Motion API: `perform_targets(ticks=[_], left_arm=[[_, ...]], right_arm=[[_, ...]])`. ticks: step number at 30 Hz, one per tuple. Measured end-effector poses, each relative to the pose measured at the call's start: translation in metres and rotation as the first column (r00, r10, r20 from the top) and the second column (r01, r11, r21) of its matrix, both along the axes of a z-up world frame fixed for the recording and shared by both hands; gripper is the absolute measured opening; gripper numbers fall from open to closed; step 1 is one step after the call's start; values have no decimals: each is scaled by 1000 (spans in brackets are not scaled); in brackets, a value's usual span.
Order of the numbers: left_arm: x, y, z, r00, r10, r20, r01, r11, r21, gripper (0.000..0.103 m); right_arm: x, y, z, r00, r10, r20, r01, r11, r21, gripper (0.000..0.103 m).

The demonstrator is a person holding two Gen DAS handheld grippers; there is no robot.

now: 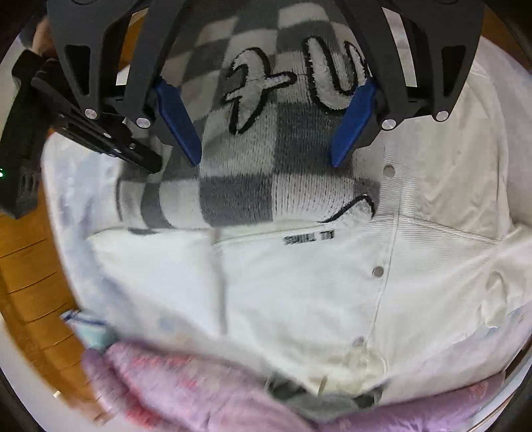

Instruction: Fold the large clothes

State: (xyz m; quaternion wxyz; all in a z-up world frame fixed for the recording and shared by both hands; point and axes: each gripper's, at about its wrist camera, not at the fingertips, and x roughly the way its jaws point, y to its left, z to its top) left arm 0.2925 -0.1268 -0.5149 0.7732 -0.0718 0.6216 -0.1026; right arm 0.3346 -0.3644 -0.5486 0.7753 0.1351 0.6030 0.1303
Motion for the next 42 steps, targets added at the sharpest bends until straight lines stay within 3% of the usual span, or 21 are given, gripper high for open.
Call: perform_targets(ticks=[4,9,13,17,21,24,26,29,31,33,35,37,39,42], left_arm=[[25,-8,-39,997,-36,-63,40,997,64,80],[40,-19,-60,994,-71,-81,81,988,128,88],[37,-16,-51,995,-84,-58,91,990,112,90],[10,12,-16,997,-64,50,64,998,6,90],[-30,47,0,996,-17,90,16,1000,5,90],[-66,74,-10,999,33,32,-33,999,4,90],[-85,83,-19,998,60,-3,-60,998,14,90],[-103,95,-35,989,124,-78,-124,992,3,90],[-112,101,-39,980,175,-98,-178,984,-19,90],[-117,103,-42,976,194,-104,-196,980,-16,90],[-119,104,-44,968,227,-107,-231,973,-20,90],[-118,105,-44,963,245,-112,-249,968,-17,90],[-119,102,-44,962,251,-104,-253,968,-3,91],[-120,99,-43,964,248,-94,-248,969,16,91]], right_arm=[[15,-14,-40,997,-33,-72,36,999,28,0],[15,-10,-42,998,-33,-58,32,999,-15,0],[16,-14,-28,993,-88,-78,94,993,72,0],[-18,-28,4,992,-110,-57,119,975,188,7],[-71,-28,12,992,-88,-91,106,968,227,9],[-101,-31,-14,985,-89,-148,109,985,136,0],[-107,-36,-29,985,-100,-140,114,989,93,0],[-102,-34,-23,986,-66,-154,80,993,85,0],[-102,-41,-5,987,-78,-138,96,987,131,11],[-110,-56,7,986,-130,-103,147,971,189,57],[-120,-74,14,976,-201,-79,212,961,177,77],[-128,-86,5,971,-223,-89,235,958,161,78],[-133,-93,-14,955,-248,-160,274,948,164,79],[-147,-101,-55,910,-296,-290,375,887,269,79]])
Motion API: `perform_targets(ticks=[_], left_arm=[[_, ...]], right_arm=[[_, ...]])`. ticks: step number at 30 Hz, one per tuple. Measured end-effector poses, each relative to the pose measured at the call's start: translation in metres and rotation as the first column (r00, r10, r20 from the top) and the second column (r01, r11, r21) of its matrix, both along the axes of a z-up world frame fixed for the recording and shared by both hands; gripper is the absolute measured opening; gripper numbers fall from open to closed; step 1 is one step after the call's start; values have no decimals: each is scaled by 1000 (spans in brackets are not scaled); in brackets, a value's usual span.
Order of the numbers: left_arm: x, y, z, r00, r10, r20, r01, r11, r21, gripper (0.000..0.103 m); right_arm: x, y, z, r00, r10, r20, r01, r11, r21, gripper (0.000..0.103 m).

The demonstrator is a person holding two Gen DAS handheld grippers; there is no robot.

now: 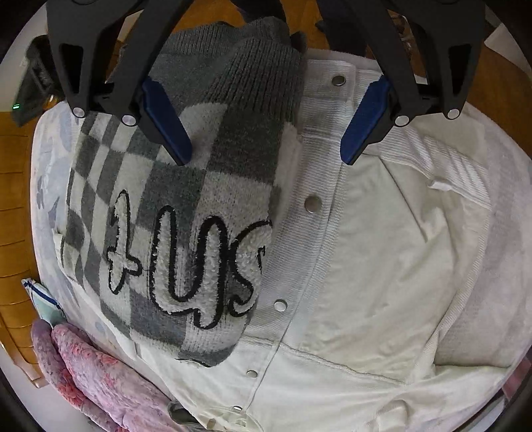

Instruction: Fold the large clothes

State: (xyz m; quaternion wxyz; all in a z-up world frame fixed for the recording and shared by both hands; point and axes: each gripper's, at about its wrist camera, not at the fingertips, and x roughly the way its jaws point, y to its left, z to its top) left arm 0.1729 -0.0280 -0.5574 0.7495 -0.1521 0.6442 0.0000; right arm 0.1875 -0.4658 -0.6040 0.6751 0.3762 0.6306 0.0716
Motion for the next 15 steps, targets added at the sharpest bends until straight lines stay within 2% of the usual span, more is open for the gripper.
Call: perform_targets(ticks=[2,4,6,11,15], left_arm=[[-2,0,-1,1000,7,-3,-7,1000,-1,91],[-2,1,-1,1000,16,-8,-16,1000,-10,91],[0,1,-3,1000,9,-12,-10,1000,-21,91],[7,-2,-7,999,-31,-12,31,999,-40,91],[12,-2,-11,999,-52,-15,51,997,-64,92]], right_arm=[[-8,-1,-21,999,-43,-25,44,997,68,80],[-15,-4,-39,992,-107,-64,118,970,211,80],[-17,-6,-50,990,-118,-78,135,948,289,80],[-15,-7,-76,988,-133,-73,152,907,392,87],[-18,-7,-83,989,-122,-89,150,868,474,88]])
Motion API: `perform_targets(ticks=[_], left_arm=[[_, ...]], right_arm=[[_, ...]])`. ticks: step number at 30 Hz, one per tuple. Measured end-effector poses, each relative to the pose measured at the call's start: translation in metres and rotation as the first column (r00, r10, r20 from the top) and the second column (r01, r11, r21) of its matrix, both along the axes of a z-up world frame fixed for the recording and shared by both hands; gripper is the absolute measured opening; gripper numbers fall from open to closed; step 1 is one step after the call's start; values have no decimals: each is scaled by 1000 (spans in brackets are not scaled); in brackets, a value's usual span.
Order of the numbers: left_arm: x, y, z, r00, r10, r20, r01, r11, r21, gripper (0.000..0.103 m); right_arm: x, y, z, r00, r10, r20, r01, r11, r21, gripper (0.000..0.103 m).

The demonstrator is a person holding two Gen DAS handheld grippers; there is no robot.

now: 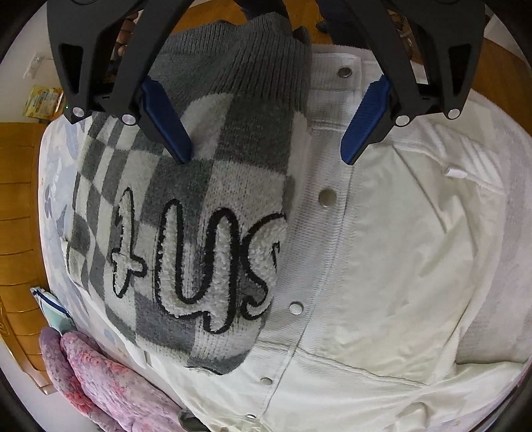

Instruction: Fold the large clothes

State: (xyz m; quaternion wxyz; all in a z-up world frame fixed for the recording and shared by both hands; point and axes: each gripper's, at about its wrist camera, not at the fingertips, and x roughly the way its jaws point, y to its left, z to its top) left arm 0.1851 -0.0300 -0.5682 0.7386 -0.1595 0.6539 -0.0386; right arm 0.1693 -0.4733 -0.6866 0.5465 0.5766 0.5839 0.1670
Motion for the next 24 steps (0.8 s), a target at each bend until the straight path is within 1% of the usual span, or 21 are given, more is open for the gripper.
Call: perform_targets(ticks=[5,7,9,10,12,13,14,15,17,19,20,21,22,23,24], left_arm=[[15,-3,-5,999,-52,9,52,997,-57,92],[20,-5,-6,997,-71,8,71,996,-61,92],[25,-5,-8,997,-81,2,81,993,-88,92],[30,-3,-9,997,-82,5,82,990,-116,92],[36,-1,-14,997,-82,5,82,984,-158,93],[42,0,-21,996,-87,-11,83,977,-198,94],[46,0,-27,996,-91,-23,83,972,-219,95],[49,0,-32,995,-99,-26,89,967,-239,98],[56,-2,-44,993,-119,-22,107,953,-282,99],[61,-3,-55,992,-118,-37,98,934,-343,99],[63,-3,-61,993,-106,-55,79,925,-373,99],[63,-2,-66,993,-94,-70,58,912,-405,99],[62,-2,-70,994,-84,-72,45,905,-423,99],[61,-5,-68,995,-90,-46,63,909,-412,96],[59,-8,-60,993,-121,3,113,920,-375,88]], right_arm=[[-5,11,-3,1000,-26,8,26,999,-22,88],[-7,16,7,999,-25,21,26,998,-61,77],[-10,23,18,1000,-24,20,25,997,-79,58],[-12,22,24,999,-29,25,31,997,-77,55],[-12,26,30,999,-28,31,31,995,-95,53],[-11,28,29,999,-26,24,29,993,-116,53],[-10,30,26,999,-27,18,29,992,-124,57],[-8,32,20,999,-39,7,40,992,-116,63],[-8,36,14,998,-68,-3,67,993,-96,66],[-14,36,13,998,-67,16,69,990,-125,67],[-16,37,14,997,-78,20,80,987,-137,65],[-19,39,21,997,-75,19,78,982,-170,59],[-25,43,29,997,-70,24,73,978,-194,55],[-27,46,40,998,-55,30,61,969,-239,48],[-28,49,51,998,-47,30,53,959,-278,45]])
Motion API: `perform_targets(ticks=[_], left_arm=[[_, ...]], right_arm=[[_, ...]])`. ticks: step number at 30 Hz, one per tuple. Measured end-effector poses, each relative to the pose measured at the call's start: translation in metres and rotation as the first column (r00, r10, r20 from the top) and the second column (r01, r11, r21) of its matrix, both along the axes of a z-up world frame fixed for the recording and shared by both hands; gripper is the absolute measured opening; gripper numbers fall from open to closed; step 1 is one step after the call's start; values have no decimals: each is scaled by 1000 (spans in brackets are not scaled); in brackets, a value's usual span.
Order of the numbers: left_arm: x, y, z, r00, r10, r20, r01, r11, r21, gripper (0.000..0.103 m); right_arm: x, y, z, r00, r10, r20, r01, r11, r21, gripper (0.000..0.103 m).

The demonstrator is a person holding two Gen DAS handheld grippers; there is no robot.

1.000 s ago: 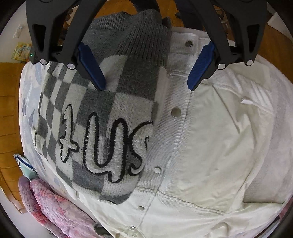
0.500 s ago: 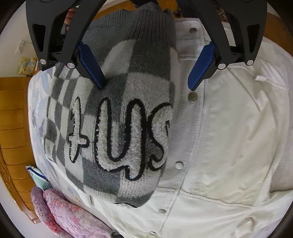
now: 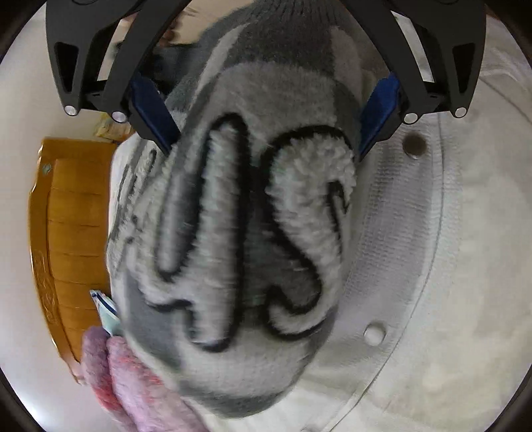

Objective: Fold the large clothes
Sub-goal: 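Carry the folded cardigan with both grippers and lower it beside the white jacket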

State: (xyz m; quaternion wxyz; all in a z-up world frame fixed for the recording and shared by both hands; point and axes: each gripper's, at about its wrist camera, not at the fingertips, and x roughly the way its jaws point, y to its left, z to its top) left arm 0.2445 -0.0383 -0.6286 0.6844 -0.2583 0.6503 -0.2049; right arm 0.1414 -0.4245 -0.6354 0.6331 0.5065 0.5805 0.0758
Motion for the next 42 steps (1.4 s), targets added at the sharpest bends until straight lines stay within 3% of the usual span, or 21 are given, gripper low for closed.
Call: perform_targets(ticks=[3,7,10,13,18,23,29,33,37,40,42], left_arm=[[-2,-4,11,999,-3,33,1,999,37,75],[-2,-17,37,994,-29,105,18,995,101,71],[-6,-33,53,990,-29,140,17,996,85,70],[-15,-67,65,985,-16,174,5,998,65,69],[-19,-145,61,981,-2,194,-2,1000,21,69],[-13,-258,47,979,-38,198,42,999,-16,69],[-9,-365,32,974,-99,205,104,995,-12,69],[-12,-403,20,969,-156,192,151,988,39,69],[-22,-412,5,969,-185,162,171,981,96,70],[-22,-414,9,965,-193,175,173,977,126,76],[-22,-413,14,965,-201,171,176,973,150,81]], right_arm=[[1,10,32,1000,28,1,-28,993,-116,41],[5,20,75,995,86,51,-72,971,-227,36],[19,7,109,980,156,121,-110,940,-322,35],[29,-24,123,967,207,151,-139,918,-370,35],[41,-112,115,965,217,147,-136,895,-426,35],[53,-189,110,978,168,125,-89,874,-477,35],[47,-267,100,987,110,114,-35,853,-522,35],[38,-299,75,994,62,88,-8,856,-517,36],[35,-310,34,1000,28,12,-18,865,-501,40],[28,-314,30,999,-33,-7,26,865,-500,51],[30,-311,34,999,-30,-28,10,840,-543,59]])
